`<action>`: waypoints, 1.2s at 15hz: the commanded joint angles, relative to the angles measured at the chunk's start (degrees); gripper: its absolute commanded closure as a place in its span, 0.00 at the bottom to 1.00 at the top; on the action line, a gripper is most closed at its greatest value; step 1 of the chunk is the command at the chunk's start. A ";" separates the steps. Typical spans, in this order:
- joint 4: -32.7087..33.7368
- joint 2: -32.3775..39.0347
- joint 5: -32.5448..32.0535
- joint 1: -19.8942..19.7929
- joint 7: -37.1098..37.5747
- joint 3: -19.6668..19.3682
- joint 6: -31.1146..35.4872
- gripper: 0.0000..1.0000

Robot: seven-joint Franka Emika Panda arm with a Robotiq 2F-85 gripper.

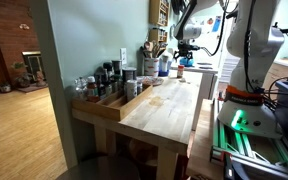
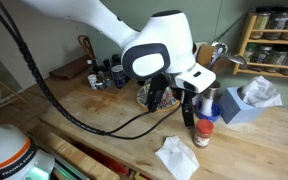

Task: Pick up the container with an orange lid and put it on the wooden tray

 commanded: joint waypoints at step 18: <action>14.55 16.21 10.67 -1.59 -6.21 -1.45 -3.03 0.49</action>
